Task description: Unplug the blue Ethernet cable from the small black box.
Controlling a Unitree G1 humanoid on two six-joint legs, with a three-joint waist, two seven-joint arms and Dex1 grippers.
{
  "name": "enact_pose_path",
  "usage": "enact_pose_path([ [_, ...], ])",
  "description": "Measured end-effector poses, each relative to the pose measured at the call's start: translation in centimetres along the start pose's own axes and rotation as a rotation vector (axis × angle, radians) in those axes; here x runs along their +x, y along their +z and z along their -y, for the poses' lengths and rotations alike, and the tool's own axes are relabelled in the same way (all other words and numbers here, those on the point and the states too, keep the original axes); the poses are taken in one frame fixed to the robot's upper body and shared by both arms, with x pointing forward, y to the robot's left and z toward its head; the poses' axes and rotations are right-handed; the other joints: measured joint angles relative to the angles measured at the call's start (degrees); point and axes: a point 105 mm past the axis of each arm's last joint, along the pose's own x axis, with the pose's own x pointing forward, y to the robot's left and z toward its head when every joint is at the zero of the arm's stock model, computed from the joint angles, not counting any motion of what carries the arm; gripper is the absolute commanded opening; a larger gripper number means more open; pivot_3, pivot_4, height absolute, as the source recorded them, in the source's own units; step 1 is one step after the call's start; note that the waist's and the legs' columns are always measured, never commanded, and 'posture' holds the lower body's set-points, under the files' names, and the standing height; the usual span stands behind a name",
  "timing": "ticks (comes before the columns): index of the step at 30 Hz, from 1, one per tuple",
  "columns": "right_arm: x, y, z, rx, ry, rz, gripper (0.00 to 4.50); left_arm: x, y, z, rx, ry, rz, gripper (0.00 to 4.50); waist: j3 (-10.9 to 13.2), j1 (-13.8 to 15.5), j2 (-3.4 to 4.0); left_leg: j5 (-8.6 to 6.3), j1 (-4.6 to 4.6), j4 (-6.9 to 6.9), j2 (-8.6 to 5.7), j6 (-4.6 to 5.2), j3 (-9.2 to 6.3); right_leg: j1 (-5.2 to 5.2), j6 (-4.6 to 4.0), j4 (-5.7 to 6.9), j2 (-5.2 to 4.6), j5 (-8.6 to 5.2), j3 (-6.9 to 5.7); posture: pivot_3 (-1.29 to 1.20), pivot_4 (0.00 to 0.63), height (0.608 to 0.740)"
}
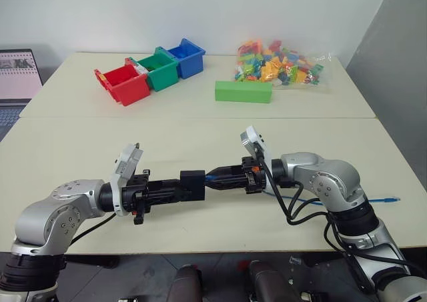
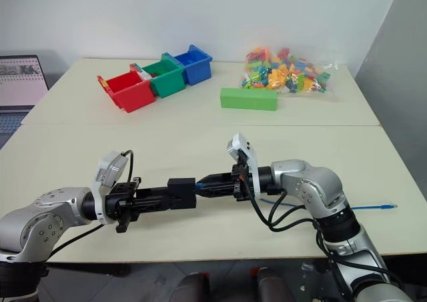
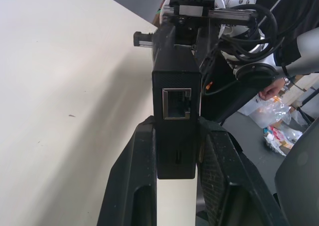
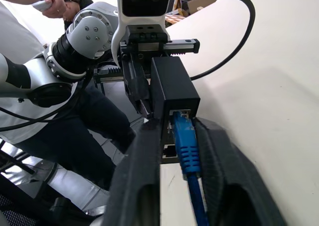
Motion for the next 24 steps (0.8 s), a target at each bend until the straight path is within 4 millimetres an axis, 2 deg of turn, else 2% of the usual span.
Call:
enact_pose_path([
  [7, -0.14, -0.17, 0.06, 0.009, 0.016, -0.004, 0.31, 0.03, -0.07, 0.19, -0.001, -0.012, -0.002, 0.76, 0.0, 0.0, 0.00, 0.00, 0.00, 0.00, 0.00, 0.00, 0.00, 0.00, 0.00, -0.01, 0.00, 0.00, 0.00, 0.00, 0.150, 0.740],
  [8, -0.17, -0.20, 0.02, 0.011, 0.023, -0.006, 0.08, 0.04, -0.10, 0.22, 0.000, -0.014, -0.004, 0.76, 0.0, 0.0, 0.01, 0.00, 0.00, -0.01, 0.00, 0.00, 0.01, -0.01, 0.00, -0.01, 0.00, 0.00, 0.00, 0.00, 0.150, 0.740],
  [9, -0.20, -0.21, -0.08, 0.013, 0.032, -0.007, 0.05, 0.03, -0.12, 0.29, -0.001, -0.019, -0.004, 0.76, 0.0, 0.0, 0.01, 0.00, 0.00, -0.01, 0.00, 0.00, 0.01, -0.01, 0.00, -0.01, 0.00, 0.00, 0.00, 0.00, 0.150, 0.740],
  [24, -0.49, -0.39, -0.56, 0.008, 0.092, -0.073, 0.04, 0.20, -0.50, 0.89, 0.011, -0.068, -0.030, 0.76, 0.0, -0.1, 0.01, 0.00, 0.00, -0.01, 0.00, 0.00, 0.00, -0.01, 0.00, -0.02, 0.01, 0.00, 0.00, 0.00, 0.150, 0.740],
])
